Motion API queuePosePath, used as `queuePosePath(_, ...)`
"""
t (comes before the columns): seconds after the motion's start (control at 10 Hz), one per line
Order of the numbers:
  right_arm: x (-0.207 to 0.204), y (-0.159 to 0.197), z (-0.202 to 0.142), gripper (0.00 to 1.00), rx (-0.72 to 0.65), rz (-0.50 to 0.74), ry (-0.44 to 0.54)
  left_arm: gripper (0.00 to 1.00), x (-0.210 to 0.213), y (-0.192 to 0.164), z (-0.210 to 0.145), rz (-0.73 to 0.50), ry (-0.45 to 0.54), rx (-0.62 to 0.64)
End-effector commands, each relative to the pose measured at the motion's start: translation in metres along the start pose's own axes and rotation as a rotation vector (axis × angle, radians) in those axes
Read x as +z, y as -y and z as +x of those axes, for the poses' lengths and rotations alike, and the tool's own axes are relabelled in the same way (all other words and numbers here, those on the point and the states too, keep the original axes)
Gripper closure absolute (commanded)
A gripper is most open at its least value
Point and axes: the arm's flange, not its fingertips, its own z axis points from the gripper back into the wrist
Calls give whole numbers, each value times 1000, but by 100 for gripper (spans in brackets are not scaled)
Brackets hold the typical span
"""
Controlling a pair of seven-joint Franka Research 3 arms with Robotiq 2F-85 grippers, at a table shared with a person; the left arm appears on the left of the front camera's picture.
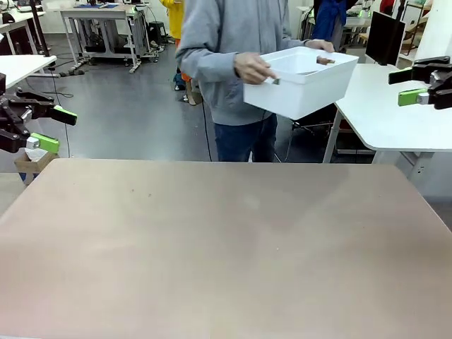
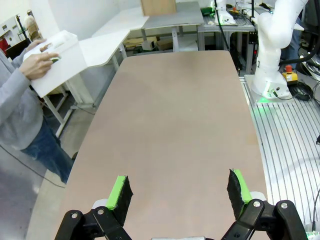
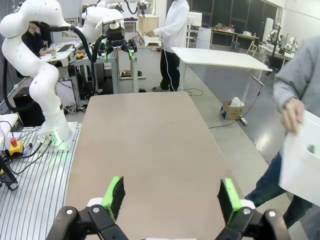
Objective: Stack the cups and store them in the basket.
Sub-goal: Place the stack of Reusable plastic cups into the Pantry Basket.
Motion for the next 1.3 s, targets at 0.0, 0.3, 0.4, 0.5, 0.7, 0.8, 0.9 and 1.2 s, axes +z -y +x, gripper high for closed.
queuePosePath(0.0, 0, 1, 3, 0, -3, -1, 4, 0, 1, 0, 0, -6, 8, -3)
queuePosePath(0.3, 0, 1, 3, 0, -3, -1, 4, 0, 1, 0, 0, -6, 8, -3)
queuePosePath(0.4, 0, 1, 3, 0, -3, -1, 4, 0, 1, 0, 0, -6, 8, -3)
queuePosePath(0.5, 0, 1, 3, 0, -3, -1, 4, 0, 1, 0, 0, -6, 8, -3)
queuePosePath(0.7, 0, 1, 3, 0, -3, -1, 4, 0, 1, 0, 0, -6, 8, -3)
queuePosePath(0.8, 0, 1, 3, 0, -3, -1, 4, 0, 1, 0, 0, -6, 8, -3)
queuePosePath(0.9, 0, 1, 3, 0, -3, -1, 4, 0, 1, 0, 0, -6, 8, -3)
queuePosePath(1.2, 0, 1, 3, 0, -3, -1, 4, 0, 1, 0, 0, -6, 8, -3)
